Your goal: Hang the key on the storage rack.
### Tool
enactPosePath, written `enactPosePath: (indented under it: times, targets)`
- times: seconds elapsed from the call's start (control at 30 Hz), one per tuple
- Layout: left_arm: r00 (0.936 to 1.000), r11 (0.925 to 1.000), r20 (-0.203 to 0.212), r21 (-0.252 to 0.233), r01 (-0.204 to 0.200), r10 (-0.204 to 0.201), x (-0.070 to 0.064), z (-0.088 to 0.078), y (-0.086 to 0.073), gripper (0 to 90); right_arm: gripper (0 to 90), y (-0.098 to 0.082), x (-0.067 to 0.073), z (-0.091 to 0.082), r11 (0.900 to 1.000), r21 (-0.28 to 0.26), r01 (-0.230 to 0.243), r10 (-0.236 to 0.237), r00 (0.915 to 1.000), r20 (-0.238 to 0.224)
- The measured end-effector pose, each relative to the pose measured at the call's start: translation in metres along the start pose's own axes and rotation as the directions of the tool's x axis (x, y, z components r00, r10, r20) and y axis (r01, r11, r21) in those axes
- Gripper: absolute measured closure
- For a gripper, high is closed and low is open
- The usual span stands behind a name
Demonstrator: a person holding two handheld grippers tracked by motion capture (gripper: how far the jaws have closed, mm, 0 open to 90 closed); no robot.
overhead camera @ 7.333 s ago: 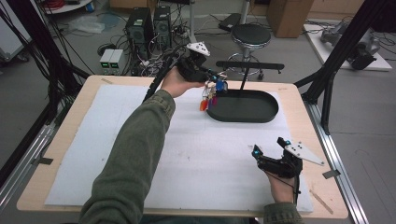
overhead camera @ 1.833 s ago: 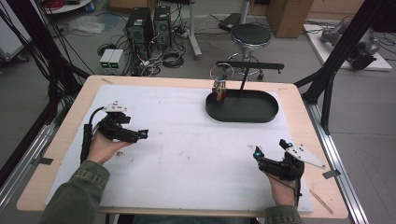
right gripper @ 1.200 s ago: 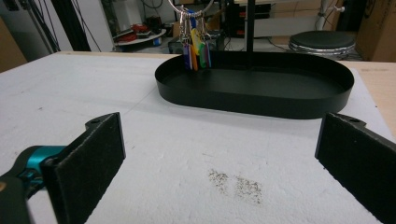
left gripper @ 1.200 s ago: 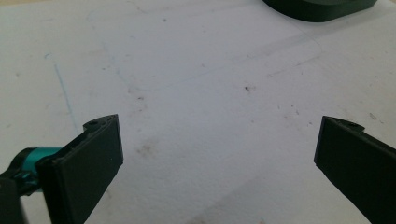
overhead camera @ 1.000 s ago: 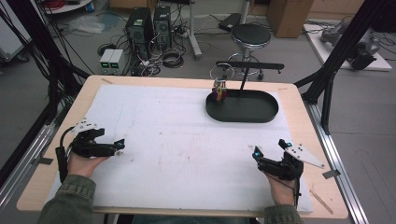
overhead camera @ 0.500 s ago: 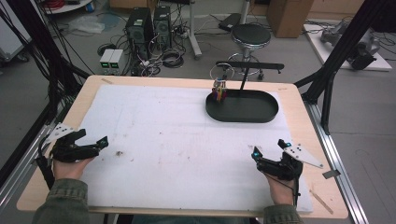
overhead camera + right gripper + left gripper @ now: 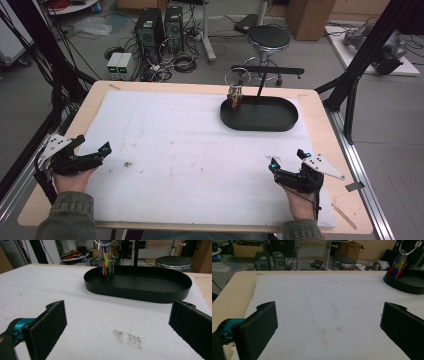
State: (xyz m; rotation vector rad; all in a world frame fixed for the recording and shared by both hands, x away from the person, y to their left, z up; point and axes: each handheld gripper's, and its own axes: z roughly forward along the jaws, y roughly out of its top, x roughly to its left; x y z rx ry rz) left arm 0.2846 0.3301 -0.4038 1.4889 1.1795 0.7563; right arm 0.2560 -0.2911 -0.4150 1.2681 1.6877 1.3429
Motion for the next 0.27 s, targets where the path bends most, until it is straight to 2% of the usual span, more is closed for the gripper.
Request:
enactPosePath:
  times: [0.27]
  targets:
    - [1.0, 1.0, 0.009, -0.006, 0.0, 0.0, -0.0005, -0.0011, -0.0003, 1.7, 0.5, -0.0003, 0.001, 0.0012, 1.0, 0.003, 0.016, -0.016, 0.9999, -0.003]
